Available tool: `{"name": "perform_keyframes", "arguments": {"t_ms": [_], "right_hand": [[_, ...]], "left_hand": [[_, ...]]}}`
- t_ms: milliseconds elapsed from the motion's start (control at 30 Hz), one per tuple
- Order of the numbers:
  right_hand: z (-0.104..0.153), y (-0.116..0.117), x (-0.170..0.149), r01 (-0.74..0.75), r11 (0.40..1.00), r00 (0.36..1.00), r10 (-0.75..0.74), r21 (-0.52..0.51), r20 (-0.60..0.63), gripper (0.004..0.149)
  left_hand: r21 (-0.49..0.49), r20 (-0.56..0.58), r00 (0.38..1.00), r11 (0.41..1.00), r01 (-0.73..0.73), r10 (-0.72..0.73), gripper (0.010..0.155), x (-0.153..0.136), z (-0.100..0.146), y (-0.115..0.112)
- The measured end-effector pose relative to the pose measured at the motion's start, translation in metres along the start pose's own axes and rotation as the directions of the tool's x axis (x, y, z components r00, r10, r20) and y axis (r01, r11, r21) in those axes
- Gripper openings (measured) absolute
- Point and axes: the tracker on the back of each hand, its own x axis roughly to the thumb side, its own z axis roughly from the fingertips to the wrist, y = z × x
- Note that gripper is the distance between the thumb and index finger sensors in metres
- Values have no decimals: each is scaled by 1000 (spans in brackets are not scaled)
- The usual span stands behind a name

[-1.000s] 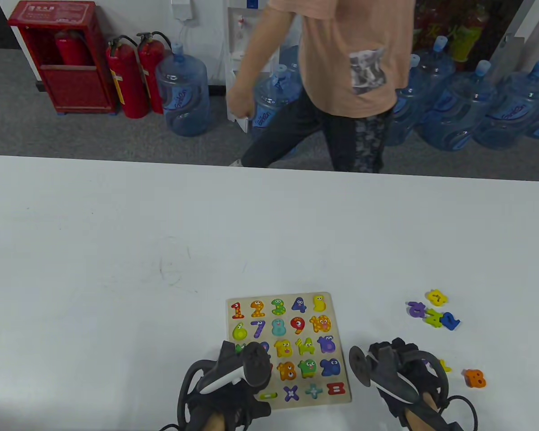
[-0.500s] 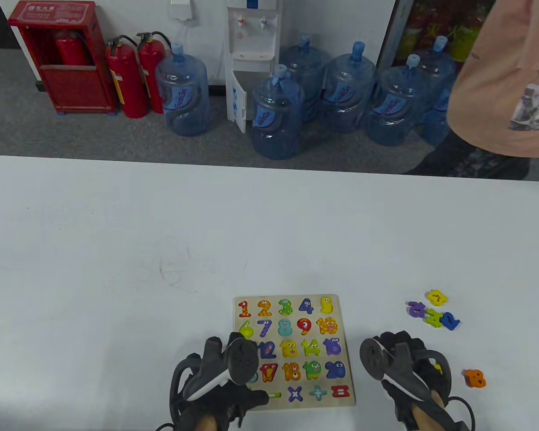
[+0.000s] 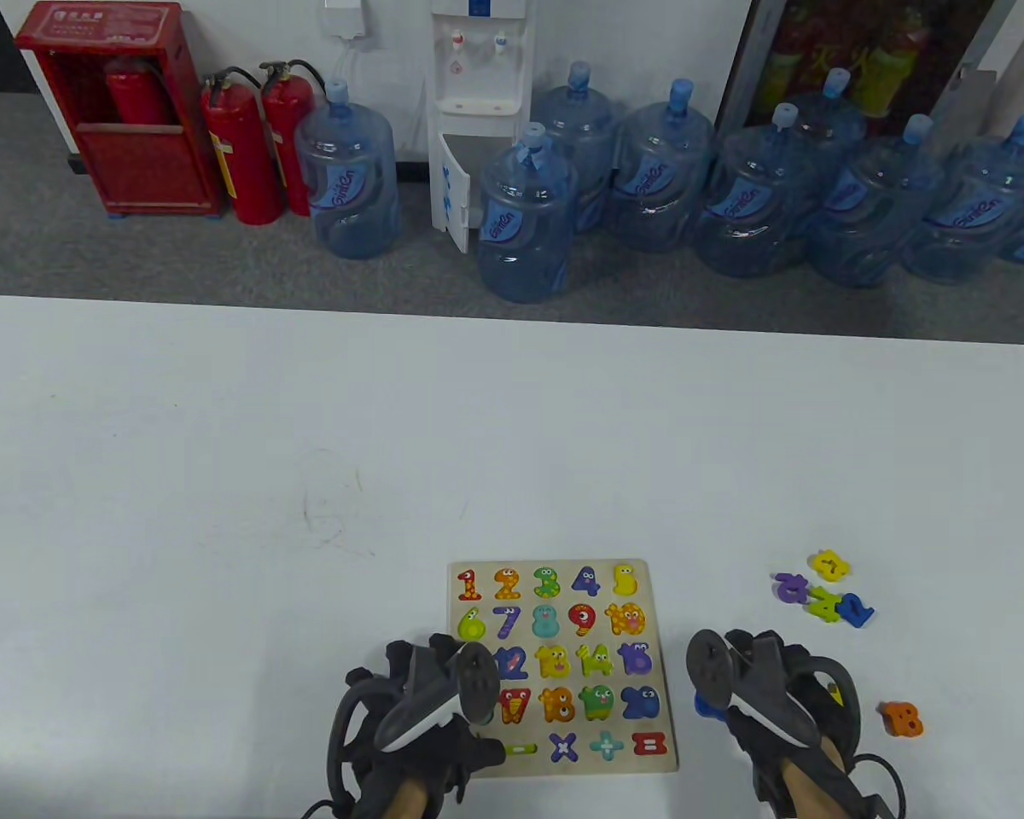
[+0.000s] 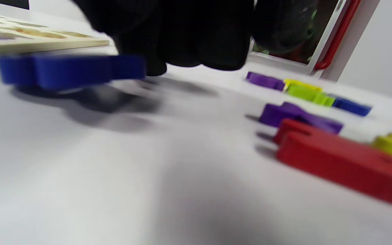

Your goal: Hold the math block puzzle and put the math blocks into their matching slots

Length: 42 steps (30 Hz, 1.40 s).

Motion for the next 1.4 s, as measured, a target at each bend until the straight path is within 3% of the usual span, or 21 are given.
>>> {"name": "perform_keyframes", "arguments": {"t_ms": [133, 233, 333, 533, 700, 867, 967, 1033, 1100, 1200, 1267, 1300, 1400], "right_hand": [[8, -2, 4, 46, 999, 994, -48, 25, 95, 52], [13, -4, 8, 47, 996, 984, -60, 77, 167, 65], [11, 0, 14, -36, 998, 990, 29, 54, 139, 61], [0, 2, 8, -38, 998, 999, 38, 48, -3, 65], [-14, 0, 9, -80, 986, 988, 97, 146, -117, 68], [-7, 1, 17, -152, 985, 975, 164, 86, -151, 66], [-5, 0, 13, -109, 990, 980, 123, 94, -159, 66], [2, -9, 6, -4, 999, 995, 9, 53, -104, 62], [7, -9, 4, 33, 994, 999, -34, 102, 4, 68], [8, 1, 6, -25, 990, 994, 11, 137, 107, 71], [5, 5, 7, -60, 987, 995, 47, 151, 88, 69], [6, 4, 7, -41, 994, 997, 33, 98, 73, 66], [5, 5, 10, -27, 997, 998, 23, 70, 67, 62]], "left_hand": [[4, 12, 1000, 1000, 15, -15, 95, -1, -1, 1], [3, 19, 999, 1000, 27, -27, 95, -2, -1, 1], [-2, 23, 999, 1000, 29, -29, 95, -2, -1, 2], [-41, -14, 999, 999, 30, -31, 94, 1, -2, 4], [-48, -3, 1000, 998, 29, -29, 95, 1, -3, 3], [-29, 48, 999, 1000, -11, 12, 95, -4, -4, 2], [-26, 51, 999, 1000, -3, 4, 95, -2, -4, 1], [-21, 54, 999, 1000, -4, 5, 95, -3, -4, 1], [-20, 56, 998, 1000, -5, 6, 95, -2, -4, 1], [-3, 60, 998, 1000, 4, -4, 95, -2, -3, 1], [3, 59, 998, 1000, 16, -16, 96, -1, -3, 1], [4, 60, 998, 1000, 16, -17, 96, -1, -3, 1], [5, 71, 997, 1000, 5, -6, 97, -1, -2, 0]]}}
